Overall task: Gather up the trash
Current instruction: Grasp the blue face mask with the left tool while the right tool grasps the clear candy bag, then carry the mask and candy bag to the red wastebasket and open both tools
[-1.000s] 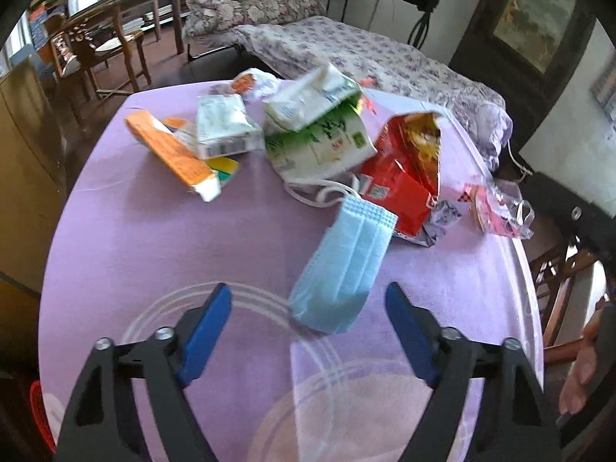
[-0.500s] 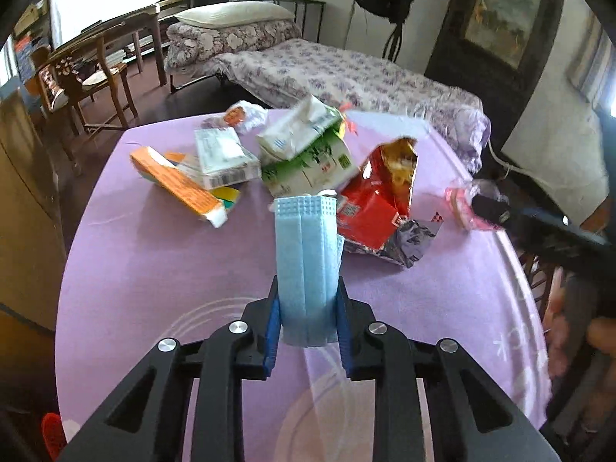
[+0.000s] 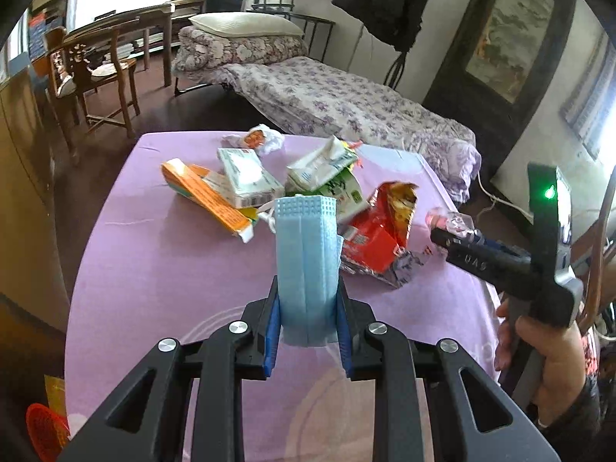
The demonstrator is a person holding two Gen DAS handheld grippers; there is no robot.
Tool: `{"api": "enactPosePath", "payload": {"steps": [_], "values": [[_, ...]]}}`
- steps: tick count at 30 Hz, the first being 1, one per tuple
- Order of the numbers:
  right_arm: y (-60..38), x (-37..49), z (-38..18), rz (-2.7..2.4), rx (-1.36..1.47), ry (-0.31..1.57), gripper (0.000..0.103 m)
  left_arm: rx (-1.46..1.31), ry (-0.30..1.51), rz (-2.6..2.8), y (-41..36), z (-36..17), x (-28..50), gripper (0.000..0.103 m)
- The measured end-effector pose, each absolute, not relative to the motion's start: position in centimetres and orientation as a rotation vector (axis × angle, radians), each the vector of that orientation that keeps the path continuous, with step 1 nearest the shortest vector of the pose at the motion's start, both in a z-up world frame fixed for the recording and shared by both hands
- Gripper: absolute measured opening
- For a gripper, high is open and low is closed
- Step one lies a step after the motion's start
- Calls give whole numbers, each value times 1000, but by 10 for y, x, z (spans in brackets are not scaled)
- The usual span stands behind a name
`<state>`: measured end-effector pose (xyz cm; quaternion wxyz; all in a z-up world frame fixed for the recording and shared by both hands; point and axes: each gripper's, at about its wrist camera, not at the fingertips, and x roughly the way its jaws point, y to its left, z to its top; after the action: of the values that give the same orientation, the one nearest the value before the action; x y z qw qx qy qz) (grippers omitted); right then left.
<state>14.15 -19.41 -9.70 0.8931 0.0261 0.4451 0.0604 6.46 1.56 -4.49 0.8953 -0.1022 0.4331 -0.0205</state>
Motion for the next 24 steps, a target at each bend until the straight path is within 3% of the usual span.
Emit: {"api": "enactPosePath", "payload": {"steps": [1,5,24], "values": [[-196,142,-98,121,59,931,38,-216,896,-41,17,-44,64,25],[-201,138,-93,138,113,925,29,-224,891,-28,20,-43,63,25],[-183,93,-52,255,127,869,28,-241,839,-3,30,-27,47,25]]}}
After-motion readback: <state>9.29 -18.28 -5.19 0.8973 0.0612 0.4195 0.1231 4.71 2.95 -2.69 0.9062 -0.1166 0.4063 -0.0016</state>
